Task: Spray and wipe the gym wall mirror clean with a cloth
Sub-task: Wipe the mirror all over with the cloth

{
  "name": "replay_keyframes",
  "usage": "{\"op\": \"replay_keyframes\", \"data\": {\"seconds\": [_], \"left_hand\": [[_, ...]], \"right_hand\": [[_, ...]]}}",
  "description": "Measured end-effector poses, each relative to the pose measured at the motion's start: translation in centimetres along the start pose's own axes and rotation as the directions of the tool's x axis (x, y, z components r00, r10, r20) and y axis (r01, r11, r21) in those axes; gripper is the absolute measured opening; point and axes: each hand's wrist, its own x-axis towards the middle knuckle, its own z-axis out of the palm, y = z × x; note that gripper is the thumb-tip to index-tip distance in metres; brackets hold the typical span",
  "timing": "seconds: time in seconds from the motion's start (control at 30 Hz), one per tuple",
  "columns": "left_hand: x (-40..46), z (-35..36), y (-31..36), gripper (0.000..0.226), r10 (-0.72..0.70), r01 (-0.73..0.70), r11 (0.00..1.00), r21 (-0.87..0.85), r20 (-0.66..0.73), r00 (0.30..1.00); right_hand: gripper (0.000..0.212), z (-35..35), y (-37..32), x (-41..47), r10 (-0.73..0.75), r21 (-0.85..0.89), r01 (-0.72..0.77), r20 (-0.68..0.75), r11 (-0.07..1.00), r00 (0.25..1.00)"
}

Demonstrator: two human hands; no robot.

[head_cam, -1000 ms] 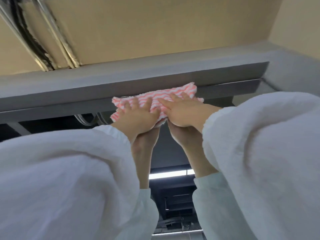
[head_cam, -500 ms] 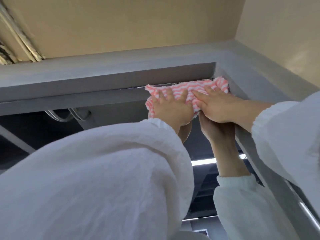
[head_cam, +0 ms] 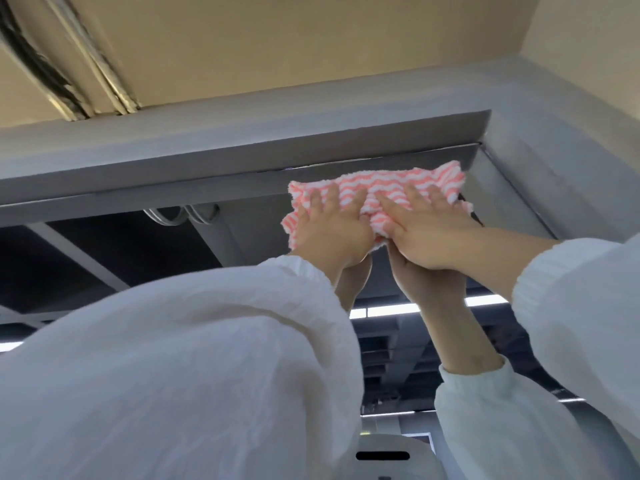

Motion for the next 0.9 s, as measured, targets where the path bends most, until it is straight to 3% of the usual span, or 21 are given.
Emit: {"op": "replay_keyframes", "data": {"seconds": [0.57,0.9], "left_hand": [[-18.0,-1.8,-25.4,0.055,-0.209,0.2,0.974,0.107,0.082,0.975],[-29.4,-2.1,-30.3,0.051,-0.393,0.394,0.919,0.026,0.156,0.906]], "right_hand": [[0.061,4.8,-27.8,-7.8,-0.237,0.044,0.235,0.036,0.971,0.971],[0.062,7.0,-35.2,-15.1,-0.432,0.065,0.427,0.117,0.902,0.894]]}}
